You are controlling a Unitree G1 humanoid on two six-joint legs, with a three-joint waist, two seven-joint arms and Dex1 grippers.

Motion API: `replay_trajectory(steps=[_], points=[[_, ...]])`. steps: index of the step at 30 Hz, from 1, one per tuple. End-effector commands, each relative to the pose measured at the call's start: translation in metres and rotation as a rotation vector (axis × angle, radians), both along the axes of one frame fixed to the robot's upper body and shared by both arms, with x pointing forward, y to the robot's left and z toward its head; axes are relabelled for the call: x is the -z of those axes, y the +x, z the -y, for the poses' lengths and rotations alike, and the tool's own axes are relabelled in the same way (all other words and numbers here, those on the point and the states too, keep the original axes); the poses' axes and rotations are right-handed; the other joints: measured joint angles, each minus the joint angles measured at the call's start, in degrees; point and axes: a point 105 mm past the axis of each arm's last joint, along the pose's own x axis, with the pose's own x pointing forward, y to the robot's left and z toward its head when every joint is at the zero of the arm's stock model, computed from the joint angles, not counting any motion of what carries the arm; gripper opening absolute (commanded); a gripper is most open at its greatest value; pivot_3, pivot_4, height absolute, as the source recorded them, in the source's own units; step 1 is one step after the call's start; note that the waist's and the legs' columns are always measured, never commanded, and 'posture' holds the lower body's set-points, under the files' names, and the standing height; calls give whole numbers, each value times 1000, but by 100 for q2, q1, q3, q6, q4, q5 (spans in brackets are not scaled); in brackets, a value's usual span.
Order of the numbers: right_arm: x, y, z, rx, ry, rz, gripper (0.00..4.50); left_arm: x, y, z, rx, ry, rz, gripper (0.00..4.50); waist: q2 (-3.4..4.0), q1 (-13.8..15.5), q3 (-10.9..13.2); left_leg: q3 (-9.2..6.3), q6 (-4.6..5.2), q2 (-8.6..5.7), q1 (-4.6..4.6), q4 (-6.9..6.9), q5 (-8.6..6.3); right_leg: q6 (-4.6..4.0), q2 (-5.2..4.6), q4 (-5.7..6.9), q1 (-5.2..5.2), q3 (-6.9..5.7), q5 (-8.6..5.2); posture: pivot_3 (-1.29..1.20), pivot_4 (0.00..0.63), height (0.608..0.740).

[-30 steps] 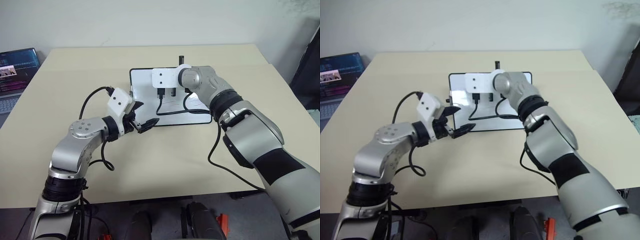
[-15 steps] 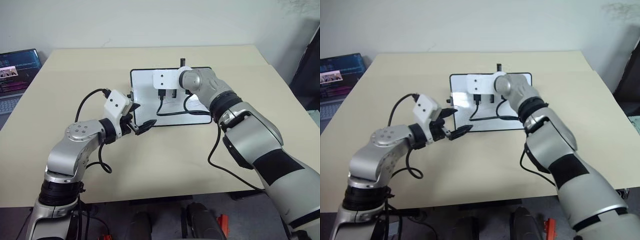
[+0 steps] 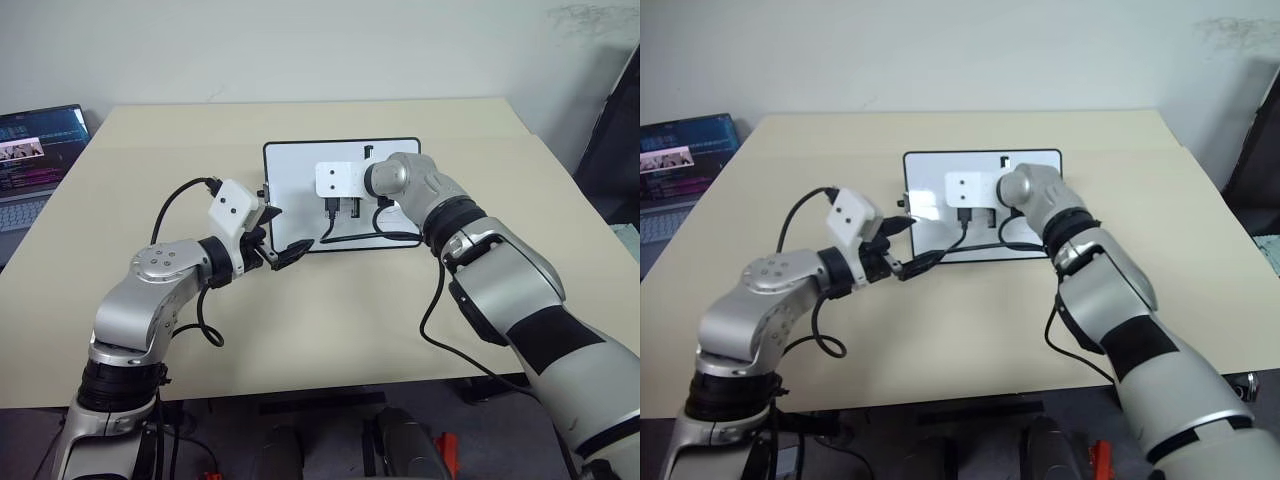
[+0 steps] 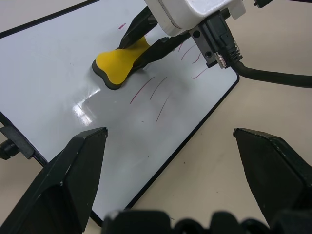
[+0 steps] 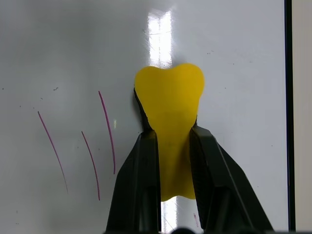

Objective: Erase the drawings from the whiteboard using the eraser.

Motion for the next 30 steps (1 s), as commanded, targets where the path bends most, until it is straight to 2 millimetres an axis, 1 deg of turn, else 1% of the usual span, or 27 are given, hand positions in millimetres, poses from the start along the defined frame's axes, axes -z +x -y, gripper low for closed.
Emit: replay_trajectory(steps=[1,3,5,7,9,12,15,19,21,24,28,30], points=[[-28,8,9,47,17,100,493,-16,-3,2,12,0,64,4500,0,1,0,0,0,0,0,0,0,0,0,0,0,0,0,0,150,740],[-46,10,7,48,30,169,492,-16,-2,2,11,1,65,4500,1,1,2,0,0,0,-4,0,0,-5,1,2,-4,1,3,0,150,740],[-58,10,4,45,52,204,492,-16,-3,1,10,2,66,4500,2,2,4,-1,0,0,-18,0,0,-8,1,0,-14,0,5,0,150,740],[-68,9,0,38,82,223,492,-16,-3,1,9,2,65,4500,2,4,4,-2,0,0,-35,-1,0,-22,0,-4,-27,-2,13,0,150,740],[-71,8,-3,34,105,215,492,-16,-3,1,9,1,64,4500,2,3,4,-3,1,0,-47,-4,-1,-23,1,-5,-39,-3,13,0,150,740],[-58,10,1,49,73,204,492,-16,-3,1,8,1,63,4500,2,2,4,-3,1,0,-55,-17,-4,-24,0,-9,-52,-3,9,0,150,740],[-41,10,2,64,96,150,492,-16,-3,1,6,0,63,4500,2,1,4,-2,0,0,-84,-20,-4,-24,-1,-10,-82,-3,9,0,150,740],[-15,12,13,102,83,84,491,-14,-3,0,-1,-6,58,4500,2,1,3,-1,-1,0,-77,-18,-4,-24,-1,-1,-80,-1,9,0,150,740],[-6,10,15,105,86,37,491,-14,-4,-1,-5,-8,57,4500,1,2,3,-2,0,0,-59,-13,-4,-24,-1,-1,-57,-5,9,0,150,740],[0,7,14,92,91,-15,491,-14,-5,-2,-7,-8,55,4500,1,-1,2,-1,0,0,-25,-9,-4,-15,-1,-9,-17,-4,4,0,150,740],[14,-1,10,54,87,-139,490,-14,-5,-2,-6,-8,54,4500,0,-4,2,-2,0,0,-17,1,-3,-7,1,-2,-9,-3,1,0,150,740],[13,-2,9,51,98,-139,484,-14,-5,-1,-4,-8,54,4500,-1,-5,1,-1,0,0,-9,2,-2,-5,1,1,-5,-2,2,0,150,740]])
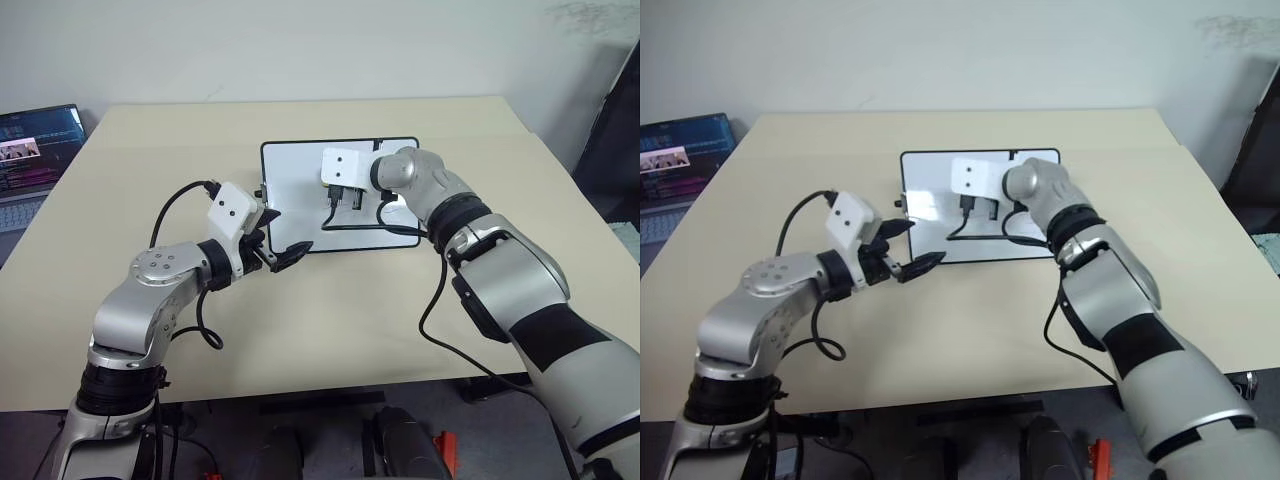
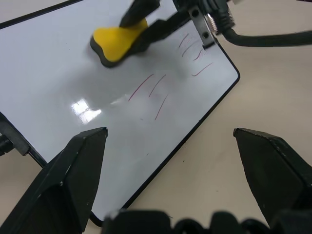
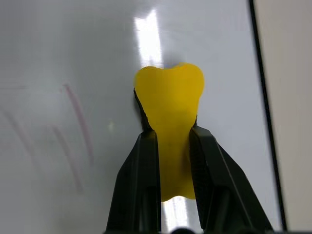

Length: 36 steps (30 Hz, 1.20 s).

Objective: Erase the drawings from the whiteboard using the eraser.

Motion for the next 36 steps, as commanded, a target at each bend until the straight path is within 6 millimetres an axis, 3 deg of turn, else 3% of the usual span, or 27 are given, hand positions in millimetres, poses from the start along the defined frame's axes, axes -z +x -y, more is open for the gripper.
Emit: replay_trajectory(steps=[1,4,10,13,16,21,25,32,36], points=[[11,-1,3,15,11,-56,482,-16,-3,1,9,2,62,4500,0,0,0,0,0,0,4,0,0,0,0,2,2,1,0,0,150,740],[6,0,4,19,14,-31,482,-16,-4,1,11,4,62,4500,0,-1,0,0,1,0,5,0,1,0,0,3,2,1,0,0,150,740],[-43,-2,-2,-51,69,31,482,-19,-4,-1,14,9,67,4500,1,3,2,0,0,0,-1,-1,1,-3,1,1,-2,2,2,0,150,740],[-54,-6,3,-87,77,17,480,-24,-4,-9,3,26,78,4500,1,5,9,-2,0,0,-28,-1,0,-15,1,-5,-19,-2,9,0,150,740],[-62,-8,18,-113,79,0,479,-32,-5,-21,-4,53,90,4500,2,10,9,-3,0,0,-41,-4,-1,-16,0,-7,-32,-4,9,0,150,740],[-69,-8,69,-66,55,5,473,-38,-10,-44,-4,141,78,4500,1,25,11,-3,-3,1,-71,-17,-5,-14,-3,-20,-62,-9,6,0,150,740],[-62,-17,105,-42,5,-14,473,-50,-17,-46,47,163,93,4500,-1,44,13,-2,-4,1,-75,-21,-7,-13,-5,-31,-61,-12,5,0,150,740],[-58,-37,143,12,-5,-53,473,-40,-18,-54,72,227,42,4500,6,24,20,3,-3,1,-69,-17,-7,-13,-5,-20,-62,-5,4,0,150,740],[-73,-39,151,31,53,-3,473,-48,-15,-55,76,217,58,4500,4,26,21,4,-3,1,-70,-10,-7,-14,-5,-17,-61,-5,4,0,150,740]])
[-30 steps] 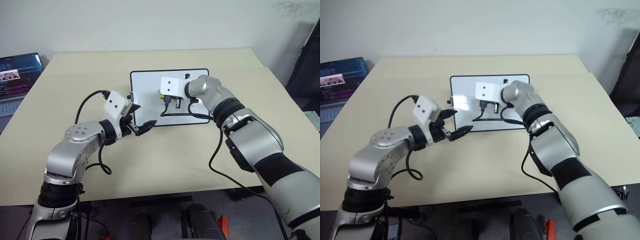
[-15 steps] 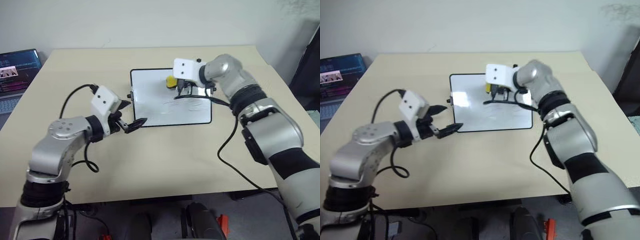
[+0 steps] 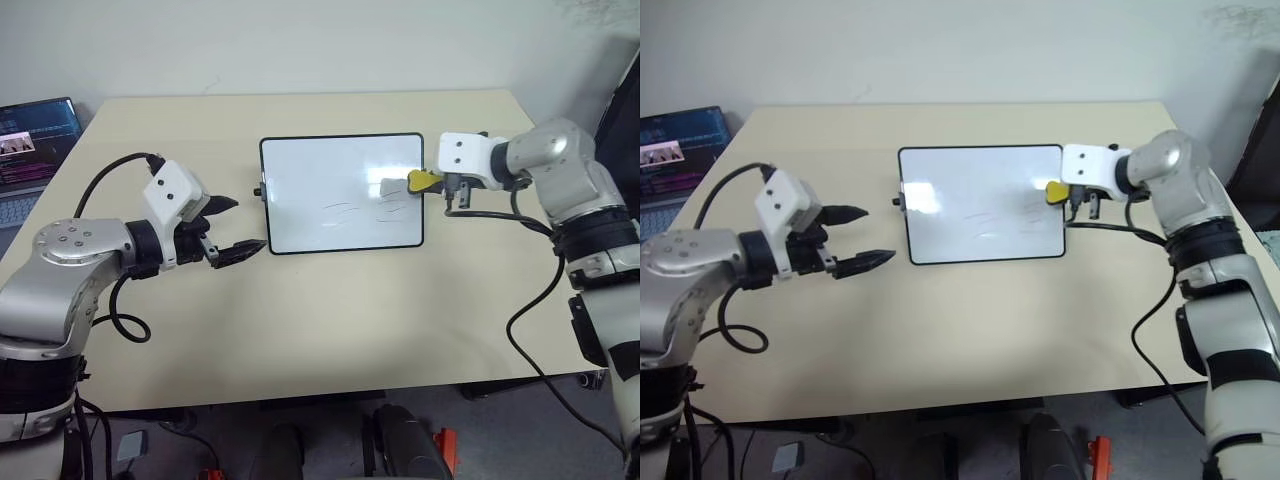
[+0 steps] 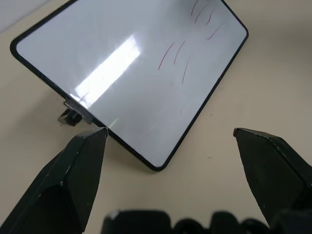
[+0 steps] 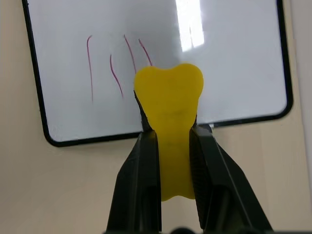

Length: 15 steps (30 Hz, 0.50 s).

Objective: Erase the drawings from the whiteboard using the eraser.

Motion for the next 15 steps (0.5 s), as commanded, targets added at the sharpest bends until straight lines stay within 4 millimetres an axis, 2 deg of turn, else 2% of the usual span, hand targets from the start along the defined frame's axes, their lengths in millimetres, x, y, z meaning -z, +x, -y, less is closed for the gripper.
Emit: replay_trajectory(steps=[1,8,15], points=[[-34,-4,2,-10,76,105,473,-16,1,0,14,20,61,4500,-1,4,0,0,0,0,0,0,0,0,0,1,0,0,0,0,150,740],[-42,-6,18,26,115,108,473,-17,-1,-2,14,29,62,4500,-2,33,1,1,0,0,-1,1,0,0,0,-1,1,-1,0,0,150,740],[-39,-12,10,-37,150,91,473,-17,-1,0,22,29,62,4500,-2,29,1,1,0,0,0,2,0,0,0,1,1,0,0,0,150,740]])
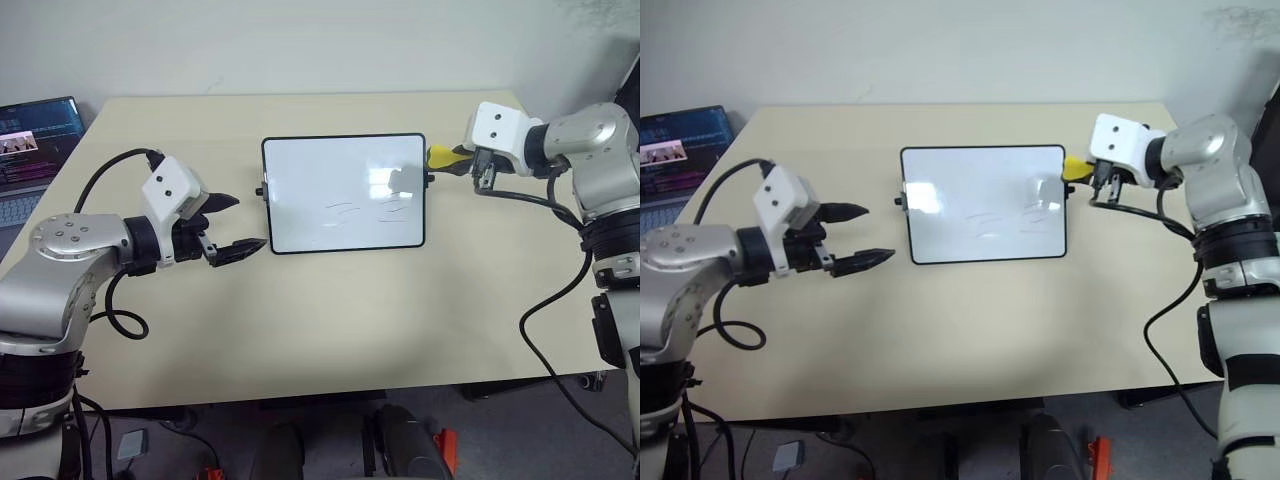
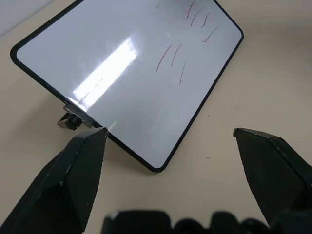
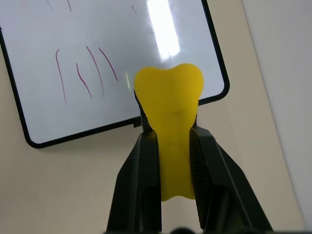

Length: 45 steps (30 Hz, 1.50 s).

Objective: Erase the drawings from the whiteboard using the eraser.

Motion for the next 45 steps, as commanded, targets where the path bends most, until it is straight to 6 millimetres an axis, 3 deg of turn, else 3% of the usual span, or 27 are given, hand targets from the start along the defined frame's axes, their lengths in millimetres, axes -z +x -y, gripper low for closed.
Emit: replay_trajectory(steps=[1,10,17,45], points=[[-18,-7,-6,-51,35,55,473,-13,-1,0,5,19,52,4500,0,2,0,0,0,0,0,0,0,0,0,0,0,0,0,0,150,740],[-17,-7,-10,-61,52,63,471,-10,-2,8,31,6,46,4500,0,4,0,0,0,0,0,2,0,0,0,2,0,0,0,0,150,740],[-37,-1,-17,-62,119,165,462,-11,-1,8,29,0,48,4500,0,1,0,0,0,0,0,4,0,0,0,4,0,0,0,0,150,740],[-38,-4,-26,-102,140,166,462,-23,5,1,7,4,100,4500,0,23,0,0,0,0,0,11,0,0,0,10,0,0,0,0,150,740]])
